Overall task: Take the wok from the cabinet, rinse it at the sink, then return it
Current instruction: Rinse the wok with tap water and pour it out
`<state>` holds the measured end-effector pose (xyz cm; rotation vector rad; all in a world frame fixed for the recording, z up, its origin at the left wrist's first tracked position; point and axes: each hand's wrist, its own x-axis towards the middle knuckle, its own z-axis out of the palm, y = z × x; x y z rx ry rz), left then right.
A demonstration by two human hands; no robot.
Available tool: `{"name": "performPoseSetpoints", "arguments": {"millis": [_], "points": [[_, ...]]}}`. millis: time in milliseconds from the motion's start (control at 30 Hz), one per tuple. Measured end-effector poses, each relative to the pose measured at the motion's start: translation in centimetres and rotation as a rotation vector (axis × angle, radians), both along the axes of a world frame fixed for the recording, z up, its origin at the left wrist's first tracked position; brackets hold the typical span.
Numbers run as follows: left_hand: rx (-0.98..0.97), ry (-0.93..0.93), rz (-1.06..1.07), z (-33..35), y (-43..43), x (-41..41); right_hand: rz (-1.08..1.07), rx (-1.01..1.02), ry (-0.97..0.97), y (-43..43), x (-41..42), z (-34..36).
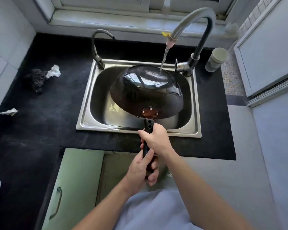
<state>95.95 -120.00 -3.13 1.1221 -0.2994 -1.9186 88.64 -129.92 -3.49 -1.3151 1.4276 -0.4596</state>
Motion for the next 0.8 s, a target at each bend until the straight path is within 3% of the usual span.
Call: {"name": "performPoseSetpoints", "arguments": {"millis": [233,500,633,800], "points": [[-0.004,-0.004,0.084,0.2,0.3,-0.7,0.075,-0.013,0.003,-0.1,0.3,-0.1],[-0.100,-0.600,0.139,0.4,-0.6,-1.8,0.054,0.087,-0.061,-1.4,0.6,0.6],[-0.057,-0.739,0.139,-0.2,-0.6,-0.9,0.030,0.110,-0.010,-1.1,1.5,0.6],[-0.069,-0.802,0.123,0.4,0.0,-1.0,-0.013,0.197,-0.181,-0.1,1.3,0.1]]}}
